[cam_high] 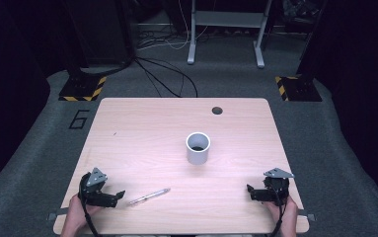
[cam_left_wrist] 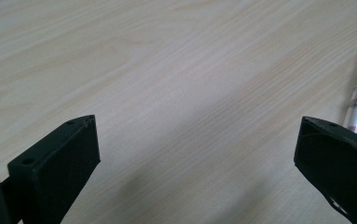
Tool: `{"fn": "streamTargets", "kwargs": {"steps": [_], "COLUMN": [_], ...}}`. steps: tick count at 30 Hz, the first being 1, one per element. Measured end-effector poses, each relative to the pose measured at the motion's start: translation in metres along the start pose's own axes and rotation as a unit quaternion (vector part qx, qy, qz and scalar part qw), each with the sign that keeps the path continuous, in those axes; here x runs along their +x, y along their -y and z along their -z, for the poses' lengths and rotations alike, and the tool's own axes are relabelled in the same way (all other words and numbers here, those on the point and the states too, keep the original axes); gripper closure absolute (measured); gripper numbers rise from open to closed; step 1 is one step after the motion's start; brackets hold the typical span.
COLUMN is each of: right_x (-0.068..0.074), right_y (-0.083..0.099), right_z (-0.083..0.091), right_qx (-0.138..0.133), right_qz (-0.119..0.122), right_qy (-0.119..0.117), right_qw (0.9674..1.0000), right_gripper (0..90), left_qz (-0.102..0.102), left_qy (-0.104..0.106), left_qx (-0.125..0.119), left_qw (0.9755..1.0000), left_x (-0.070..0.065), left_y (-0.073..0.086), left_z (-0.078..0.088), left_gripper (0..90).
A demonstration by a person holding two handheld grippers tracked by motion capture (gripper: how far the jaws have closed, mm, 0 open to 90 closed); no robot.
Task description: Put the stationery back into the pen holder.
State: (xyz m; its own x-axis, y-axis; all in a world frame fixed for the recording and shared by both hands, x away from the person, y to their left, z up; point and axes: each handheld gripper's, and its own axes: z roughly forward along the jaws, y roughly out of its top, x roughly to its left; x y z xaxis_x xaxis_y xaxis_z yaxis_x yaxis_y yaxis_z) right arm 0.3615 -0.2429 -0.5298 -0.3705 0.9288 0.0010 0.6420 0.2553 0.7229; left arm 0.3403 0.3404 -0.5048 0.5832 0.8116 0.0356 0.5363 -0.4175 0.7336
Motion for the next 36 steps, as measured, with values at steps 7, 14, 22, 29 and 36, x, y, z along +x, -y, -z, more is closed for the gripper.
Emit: {"fn": "streamTargets", "kwargs": {"steps": [7, 14, 22, 29, 36], "right_x": [0.001, 0.001, 0.001, 0.001, 0.001], "right_y": [0.001, 0.001, 0.001, 0.001, 0.001], "right_z": [0.001, 0.001, 0.001, 0.001, 0.001], "right_qx": [0.004, 0.004, 0.005, 0.005, 0.005], "right_qz": [-0.003, -0.003, -0.002, -0.003, -0.002], "right_qy": [0.006, 0.006, 0.006, 0.006, 0.006], "right_qw": [1.0000, 1.0000, 1.0000, 1.0000, 1.0000], "right_gripper": [0.0, 0.0, 0.0, 0.0, 0.0], "left_qz": [-0.021, -0.055, -0.079, -0.081, -0.114], "left_qy": [0.027, 0.059, 0.089, 0.114, 0.131], "left_qx": [0.004, 0.028, 0.075, 0.094, 0.116], "left_qw": [0.9994, 0.9963, 0.9901, 0.9858, 0.9779], "left_x": [-0.011, -0.026, -0.044, -0.061, -0.076], "left_y": [-0.027, -0.058, -0.080, -0.087, -0.090], "left_z": [0.007, -0.003, -0.018, -0.036, -0.050], "left_gripper": [0.1, 0.2, 0.2, 0.0, 8.0]}}
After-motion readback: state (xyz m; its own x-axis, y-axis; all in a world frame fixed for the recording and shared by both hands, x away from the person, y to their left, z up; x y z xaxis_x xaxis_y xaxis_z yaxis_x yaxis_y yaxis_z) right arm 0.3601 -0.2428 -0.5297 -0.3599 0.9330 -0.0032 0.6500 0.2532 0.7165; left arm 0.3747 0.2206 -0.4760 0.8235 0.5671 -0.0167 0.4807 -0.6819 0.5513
